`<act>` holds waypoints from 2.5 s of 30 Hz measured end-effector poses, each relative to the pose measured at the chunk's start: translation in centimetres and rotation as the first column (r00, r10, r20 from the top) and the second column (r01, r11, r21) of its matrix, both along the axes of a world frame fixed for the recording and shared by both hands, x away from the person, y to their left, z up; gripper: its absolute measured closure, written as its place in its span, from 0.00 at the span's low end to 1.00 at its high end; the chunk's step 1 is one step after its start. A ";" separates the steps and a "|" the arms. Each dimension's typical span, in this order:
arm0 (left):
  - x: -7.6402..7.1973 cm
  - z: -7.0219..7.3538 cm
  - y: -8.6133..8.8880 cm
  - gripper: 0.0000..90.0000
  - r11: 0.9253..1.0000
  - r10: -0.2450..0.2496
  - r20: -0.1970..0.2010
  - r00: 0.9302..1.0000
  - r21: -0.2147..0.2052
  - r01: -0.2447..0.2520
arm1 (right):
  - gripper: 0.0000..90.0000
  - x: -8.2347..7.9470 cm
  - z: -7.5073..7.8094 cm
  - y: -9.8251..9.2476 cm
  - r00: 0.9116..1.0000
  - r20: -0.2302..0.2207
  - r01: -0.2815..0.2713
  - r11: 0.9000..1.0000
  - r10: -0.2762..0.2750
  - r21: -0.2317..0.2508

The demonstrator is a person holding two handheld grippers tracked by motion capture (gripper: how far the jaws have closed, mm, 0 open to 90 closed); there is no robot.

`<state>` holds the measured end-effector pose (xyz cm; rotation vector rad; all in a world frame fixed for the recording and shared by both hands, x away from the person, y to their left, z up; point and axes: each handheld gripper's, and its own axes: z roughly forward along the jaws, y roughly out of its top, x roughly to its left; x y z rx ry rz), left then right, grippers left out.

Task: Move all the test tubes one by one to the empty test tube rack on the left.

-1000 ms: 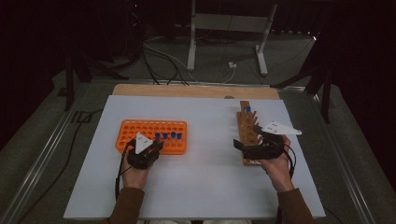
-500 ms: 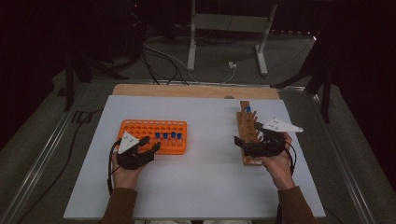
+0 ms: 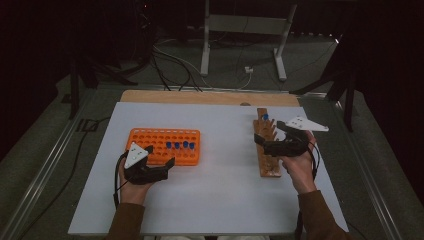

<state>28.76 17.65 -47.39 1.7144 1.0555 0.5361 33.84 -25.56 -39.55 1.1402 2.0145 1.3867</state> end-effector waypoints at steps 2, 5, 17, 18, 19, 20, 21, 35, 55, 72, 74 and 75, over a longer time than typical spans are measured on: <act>0.0 0.1 0.0 0.02 1.000 0.009 -0.001 1.000 0.002 -0.009 | 0.00 0.3 0.1 0.1 1.000 -0.001 0.004 1.000 -0.004 -0.005; -0.2 0.3 0.2 0.01 1.000 0.012 0.008 1.000 -0.004 -0.012 | 0.00 0.8 0.3 0.2 1.000 0.001 0.014 1.000 -0.014 -0.010; -0.6 0.7 0.2 0.01 1.000 0.001 0.029 1.000 -0.016 0.000 | 0.00 3.1 0.6 0.7 0.999 0.008 0.050 0.998 -0.049 -0.029; -0.7 0.7 0.1 0.01 1.000 -0.001 0.030 1.000 -0.013 0.002 | 0.00 3.3 0.6 0.7 0.999 0.008 0.052 0.998 -0.052 -0.029; -0.8 0.7 0.1 0.01 1.000 -0.002 0.031 1.000 -0.011 0.003 | 0.00 3.5 0.6 0.6 0.998 0.006 0.056 0.998 -0.056 -0.026; -0.8 0.7 0.1 0.01 1.000 -0.003 0.030 1.000 -0.010 0.003 | 0.00 3.7 0.6 0.6 0.998 0.006 0.059 0.998 -0.058 -0.025; -0.9 0.7 0.1 0.01 1.000 -0.005 0.032 0.999 -0.009 0.005 | 0.00 3.9 0.6 0.6 0.998 0.007 0.061 0.998 -0.061 -0.027; -1.5 0.9 0.5 0.01 1.000 0.001 0.037 0.999 -0.019 0.000 | 0.01 6.3 -0.2 0.2 0.995 -0.018 0.094 0.995 -0.094 -0.039; -1.8 0.8 0.6 0.01 1.000 -0.001 0.029 1.000 -0.024 0.002 | 0.67 9.8 -3.8 -0.5 0.973 -0.127 0.180 0.978 -0.192 -0.106; -2.0 0.7 0.9 0.01 1.000 0.014 0.028 1.000 -0.020 -0.014 | 0.84 9.9 -5.5 -1.3 0.959 -0.164 0.209 0.969 -0.230 -0.134; -2.0 0.7 0.9 0.01 1.000 0.014 0.028 1.000 -0.020 -0.013 | 0.84 9.8 -5.5 -1.3 0.960 -0.161 0.208 0.968 -0.229 -0.139; -2.0 0.7 0.8 0.01 1.000 0.014 0.028 1.000 -0.020 -0.013 | 0.85 9.8 -5.5 -1.3 0.960 -0.160 0.208 0.968 -0.230 -0.142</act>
